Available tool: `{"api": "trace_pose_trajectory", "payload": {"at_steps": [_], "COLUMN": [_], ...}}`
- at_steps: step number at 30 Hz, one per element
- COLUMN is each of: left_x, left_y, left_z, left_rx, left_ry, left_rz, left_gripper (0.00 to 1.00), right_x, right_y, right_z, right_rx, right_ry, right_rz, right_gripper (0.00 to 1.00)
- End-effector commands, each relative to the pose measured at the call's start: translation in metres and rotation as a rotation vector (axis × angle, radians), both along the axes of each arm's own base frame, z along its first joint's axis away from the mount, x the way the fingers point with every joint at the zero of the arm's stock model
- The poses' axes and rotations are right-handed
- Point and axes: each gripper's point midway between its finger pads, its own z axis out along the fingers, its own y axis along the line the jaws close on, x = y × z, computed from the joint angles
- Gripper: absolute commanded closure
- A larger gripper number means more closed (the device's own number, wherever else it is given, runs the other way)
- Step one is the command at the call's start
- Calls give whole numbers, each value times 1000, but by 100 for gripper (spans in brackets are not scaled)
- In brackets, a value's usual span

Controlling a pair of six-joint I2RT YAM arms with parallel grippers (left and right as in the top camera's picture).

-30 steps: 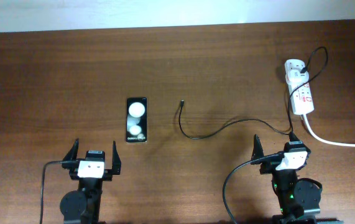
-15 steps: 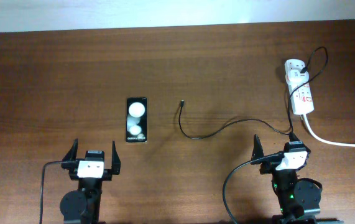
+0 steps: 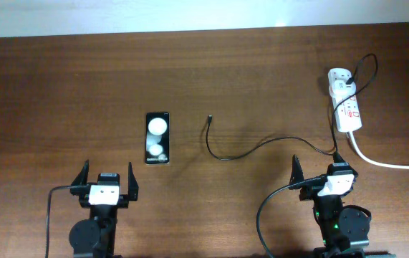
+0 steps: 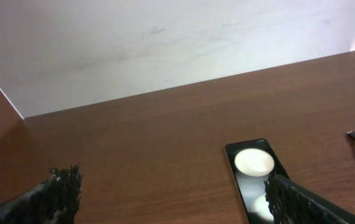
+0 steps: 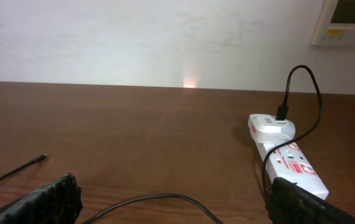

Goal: Plug charger to phone and switch on socket

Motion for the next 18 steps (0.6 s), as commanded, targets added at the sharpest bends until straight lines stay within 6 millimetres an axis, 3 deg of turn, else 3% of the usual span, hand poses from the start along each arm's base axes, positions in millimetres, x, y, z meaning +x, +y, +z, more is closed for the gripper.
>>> {"api": "trace_pose_trajectory", "payload": {"at_steps": [1,5,9,18], "left_x": [0,0,-1,-1], "left_y": [1,-3,-22,-25], "left_z": [-1,1,15,39], "left_rx": [-10,-23,-26,-60], "left_ry": [1,-8,-66,-70], "left_rz": [5,-18,-130,-144], "left_gripper": [1,1,1,1], "right_x": [0,0,0,0], "right_y": [2,2,2,2], "right_z": [-1,-1,-1,-1], "right_rx": [0,0,0,0], "right_ry": [0,0,0,0], "right_rz": [9,9,9,9], "right_gripper": [1,1,1,1]}}
